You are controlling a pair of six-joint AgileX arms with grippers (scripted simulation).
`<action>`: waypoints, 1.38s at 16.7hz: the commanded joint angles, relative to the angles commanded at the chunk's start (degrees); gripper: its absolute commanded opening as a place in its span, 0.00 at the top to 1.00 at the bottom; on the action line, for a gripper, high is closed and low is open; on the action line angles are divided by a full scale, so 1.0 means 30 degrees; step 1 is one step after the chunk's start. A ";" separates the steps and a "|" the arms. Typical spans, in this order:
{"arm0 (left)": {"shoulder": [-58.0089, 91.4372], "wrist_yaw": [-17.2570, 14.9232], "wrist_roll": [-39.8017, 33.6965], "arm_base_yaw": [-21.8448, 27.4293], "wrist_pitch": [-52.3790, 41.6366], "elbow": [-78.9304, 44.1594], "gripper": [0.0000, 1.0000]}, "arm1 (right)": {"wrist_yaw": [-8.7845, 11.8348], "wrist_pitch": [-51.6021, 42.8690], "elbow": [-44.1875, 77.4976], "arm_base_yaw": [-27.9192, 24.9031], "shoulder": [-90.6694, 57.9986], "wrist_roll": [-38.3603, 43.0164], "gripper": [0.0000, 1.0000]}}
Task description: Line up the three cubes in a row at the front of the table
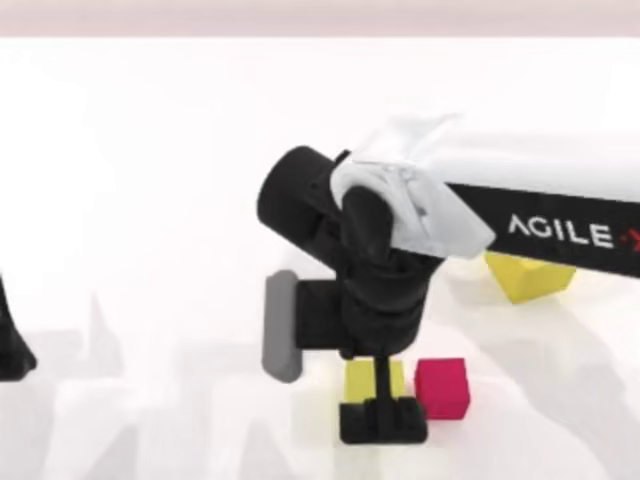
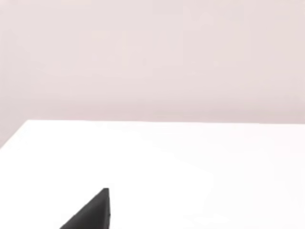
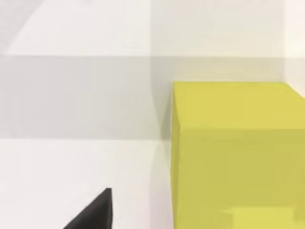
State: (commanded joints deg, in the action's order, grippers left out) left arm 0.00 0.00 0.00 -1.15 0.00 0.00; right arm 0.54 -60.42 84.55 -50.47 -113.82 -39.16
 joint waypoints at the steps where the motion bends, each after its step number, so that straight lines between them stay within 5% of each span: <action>1: 0.0000 0.0000 0.0000 0.0000 0.0000 0.0000 0.00 | 0.0008 -0.0748 0.0462 -0.0013 0.0218 -0.0010 0.00; 10: 0.0000 0.0000 0.0000 0.0000 0.0000 0.0000 0.00 | -0.0006 -0.1926 0.1532 0.0695 0.0449 0.0672 0.00; 23: 0.0000 0.0000 0.0000 0.0000 0.0000 0.0000 0.00 | -0.0215 -0.2853 0.4437 1.0762 -0.1710 1.2952 0.00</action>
State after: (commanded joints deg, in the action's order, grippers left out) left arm 0.00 0.00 0.00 -1.15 0.00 0.00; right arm -0.11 -68.97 97.86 -18.18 -118.95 -0.31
